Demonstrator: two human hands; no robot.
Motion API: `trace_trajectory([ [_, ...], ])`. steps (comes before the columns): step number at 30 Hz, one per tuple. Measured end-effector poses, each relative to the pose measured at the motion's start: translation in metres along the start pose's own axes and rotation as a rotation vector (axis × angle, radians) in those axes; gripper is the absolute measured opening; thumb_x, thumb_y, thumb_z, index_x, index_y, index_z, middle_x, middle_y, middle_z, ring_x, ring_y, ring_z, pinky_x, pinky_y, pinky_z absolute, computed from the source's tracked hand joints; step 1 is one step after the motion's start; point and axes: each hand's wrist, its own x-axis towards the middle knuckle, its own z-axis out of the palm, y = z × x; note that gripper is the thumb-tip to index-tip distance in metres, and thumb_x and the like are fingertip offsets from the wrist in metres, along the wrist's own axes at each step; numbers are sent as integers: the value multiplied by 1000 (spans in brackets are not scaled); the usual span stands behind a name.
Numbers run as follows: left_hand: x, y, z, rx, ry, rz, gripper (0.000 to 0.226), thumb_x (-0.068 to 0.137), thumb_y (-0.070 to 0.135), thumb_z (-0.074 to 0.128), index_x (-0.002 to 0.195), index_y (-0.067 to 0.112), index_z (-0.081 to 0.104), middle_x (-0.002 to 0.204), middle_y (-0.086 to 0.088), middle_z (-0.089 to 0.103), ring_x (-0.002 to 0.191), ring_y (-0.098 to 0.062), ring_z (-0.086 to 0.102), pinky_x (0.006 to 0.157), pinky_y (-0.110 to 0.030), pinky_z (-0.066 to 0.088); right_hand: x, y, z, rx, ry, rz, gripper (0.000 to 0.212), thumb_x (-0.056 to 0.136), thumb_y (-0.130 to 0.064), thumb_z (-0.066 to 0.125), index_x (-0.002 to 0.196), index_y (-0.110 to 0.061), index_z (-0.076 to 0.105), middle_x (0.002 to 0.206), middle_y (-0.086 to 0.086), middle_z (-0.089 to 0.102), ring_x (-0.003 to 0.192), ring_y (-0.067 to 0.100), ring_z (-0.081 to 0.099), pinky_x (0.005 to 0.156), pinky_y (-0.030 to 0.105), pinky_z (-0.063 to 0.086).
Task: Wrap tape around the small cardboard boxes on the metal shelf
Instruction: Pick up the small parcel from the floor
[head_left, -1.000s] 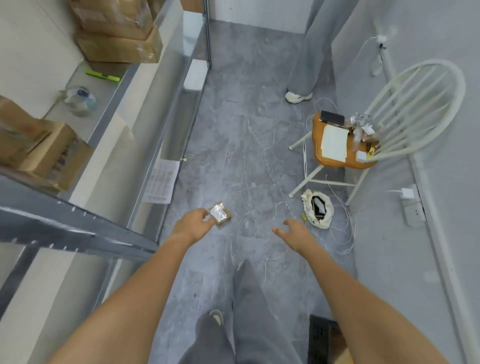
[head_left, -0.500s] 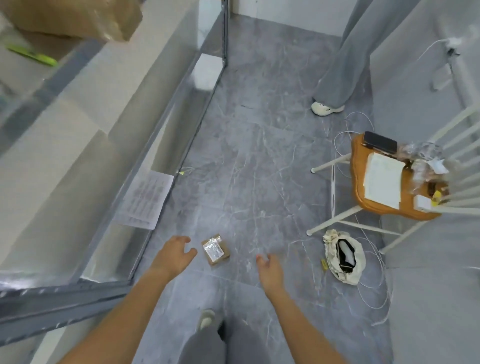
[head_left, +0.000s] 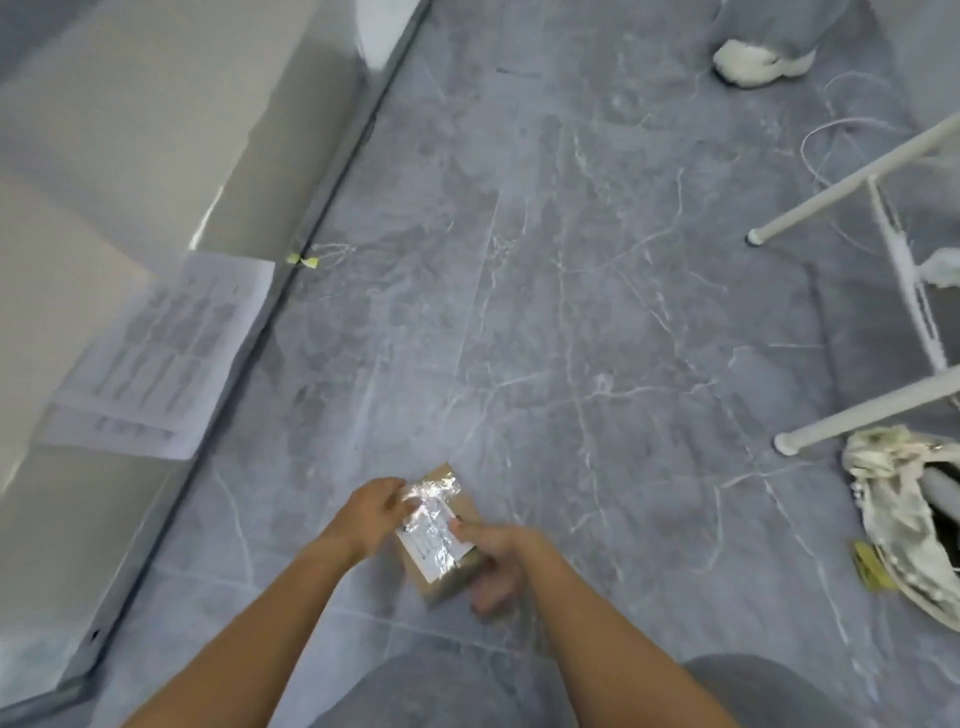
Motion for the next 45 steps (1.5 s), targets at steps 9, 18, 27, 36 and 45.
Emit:
trace_trajectory([
  [9,-93,59,-14,-214,65,-35,44,101,24,52,144,19,44,126,3,56,114,-21,58,98,-33,45,-80,5,9,188,294,-296,40,87,-31,71,121,-10,64,103,8,70,80,18,64,65,28,54],
  [18,-290,236,-121,-525,174,18,40,103,24,46,143,16,48,105,-13,71,92,-24,68,78,-24,53,-363,-22,31,288,540,-487,38,90,-37,65,118,-13,60,108,6,68,98,22,66,91,38,53],
  [27,-523,368,-283,-655,77,84,40,107,27,32,146,27,43,141,8,46,123,5,44,95,-2,28,-657,-43,90,256,446,-638,25,93,-30,61,111,-13,67,102,7,73,91,20,70,75,29,56],
  [36,-590,419,-325,-933,303,47,41,105,29,41,146,32,43,134,22,56,120,12,51,98,-9,41,-752,-99,95,-83,328,-791,33,93,-41,60,115,-17,65,114,7,67,108,23,63,99,46,48],
  [45,-580,484,-296,-1218,773,-116,39,104,33,42,143,34,46,133,11,60,124,-10,55,113,-41,38,-753,-184,57,-644,62,-868,29,95,-35,58,117,-16,65,119,14,62,106,22,63,97,36,49],
])
